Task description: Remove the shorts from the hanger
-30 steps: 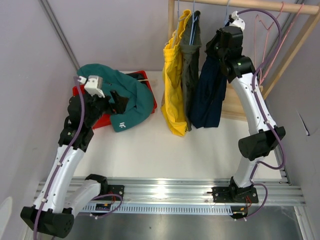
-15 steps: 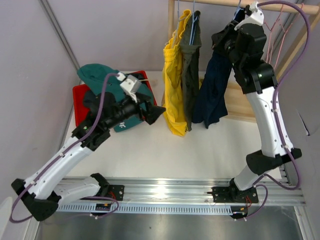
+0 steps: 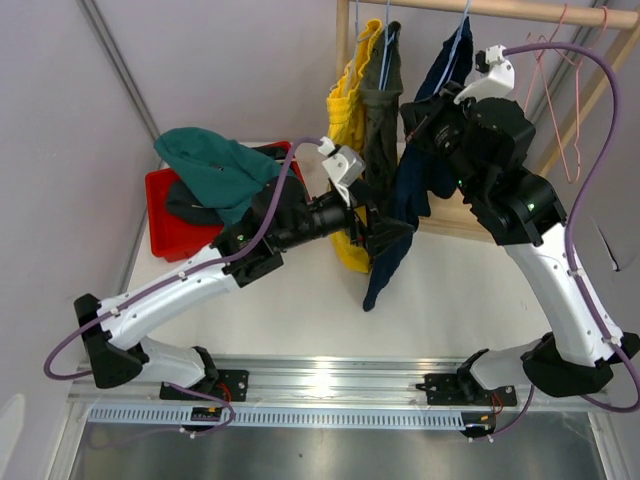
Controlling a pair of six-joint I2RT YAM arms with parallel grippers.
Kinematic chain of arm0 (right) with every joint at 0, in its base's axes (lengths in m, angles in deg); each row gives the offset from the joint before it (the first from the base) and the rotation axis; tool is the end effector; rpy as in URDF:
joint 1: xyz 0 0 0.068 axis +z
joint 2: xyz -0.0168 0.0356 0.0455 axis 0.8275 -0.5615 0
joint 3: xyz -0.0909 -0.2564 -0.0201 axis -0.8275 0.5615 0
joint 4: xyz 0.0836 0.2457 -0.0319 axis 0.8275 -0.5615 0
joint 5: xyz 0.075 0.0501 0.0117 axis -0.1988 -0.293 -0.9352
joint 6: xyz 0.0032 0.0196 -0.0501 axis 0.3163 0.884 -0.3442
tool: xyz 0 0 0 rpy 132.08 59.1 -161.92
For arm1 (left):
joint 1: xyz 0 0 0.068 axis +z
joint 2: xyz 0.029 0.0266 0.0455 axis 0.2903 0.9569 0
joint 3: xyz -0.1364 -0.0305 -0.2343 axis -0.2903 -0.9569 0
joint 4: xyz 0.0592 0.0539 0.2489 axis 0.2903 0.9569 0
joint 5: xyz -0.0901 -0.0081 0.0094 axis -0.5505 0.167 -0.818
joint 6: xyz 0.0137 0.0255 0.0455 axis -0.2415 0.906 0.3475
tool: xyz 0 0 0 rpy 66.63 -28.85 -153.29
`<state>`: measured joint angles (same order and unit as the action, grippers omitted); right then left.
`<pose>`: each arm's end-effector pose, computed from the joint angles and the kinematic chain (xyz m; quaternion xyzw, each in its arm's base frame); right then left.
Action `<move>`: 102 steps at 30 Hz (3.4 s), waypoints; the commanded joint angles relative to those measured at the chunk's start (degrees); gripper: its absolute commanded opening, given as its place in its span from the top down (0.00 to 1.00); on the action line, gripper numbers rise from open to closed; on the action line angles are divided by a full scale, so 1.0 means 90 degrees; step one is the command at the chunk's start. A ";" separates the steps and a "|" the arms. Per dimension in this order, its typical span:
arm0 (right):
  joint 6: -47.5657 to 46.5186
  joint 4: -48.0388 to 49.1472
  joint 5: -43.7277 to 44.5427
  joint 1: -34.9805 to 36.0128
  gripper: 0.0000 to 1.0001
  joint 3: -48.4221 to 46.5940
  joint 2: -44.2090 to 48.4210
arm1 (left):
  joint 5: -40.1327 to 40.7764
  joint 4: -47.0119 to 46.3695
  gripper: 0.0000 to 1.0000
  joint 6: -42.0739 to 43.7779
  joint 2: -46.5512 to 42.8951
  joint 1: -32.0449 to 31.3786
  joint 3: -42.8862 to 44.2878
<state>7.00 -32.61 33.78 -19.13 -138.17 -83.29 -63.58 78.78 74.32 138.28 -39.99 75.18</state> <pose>0.2051 0.1376 0.5618 0.0603 0.6955 0.2618 0.6664 0.1607 -0.2585 0.4512 0.3138 0.6130 -0.4711 0.5511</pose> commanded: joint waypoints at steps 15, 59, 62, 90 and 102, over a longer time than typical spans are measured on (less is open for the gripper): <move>0.0085 0.0944 0.0460 0.0228 1.00 0.0421 0.0936 | 0.0988 -0.0946 1.00 0.0137 0.0542 -0.0615 0.0142; -0.0365 0.0349 0.0694 0.0179 1.00 -0.0721 0.1200 | 0.3655 -0.0807 1.00 -0.0360 -0.1822 -0.2598 -0.3870; -0.0151 0.0174 0.0597 0.0189 1.00 -0.0848 0.1287 | 0.3674 -0.1062 1.00 -0.0517 -0.1618 -0.2598 -0.3961; 0.1755 -0.3667 -0.2001 -0.0514 1.00 -0.1035 0.2743 | 0.5644 0.3360 1.00 0.2314 0.0933 0.1052 0.5619; 0.1335 -0.2973 -0.1845 -0.0465 1.00 -0.0508 0.2255 | 0.3666 0.4475 1.00 0.1193 0.1673 0.4627 0.6566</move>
<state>21.53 -64.47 14.61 -23.33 -143.20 -62.42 -25.15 118.60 88.11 149.98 -3.51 132.32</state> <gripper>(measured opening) 0.050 0.010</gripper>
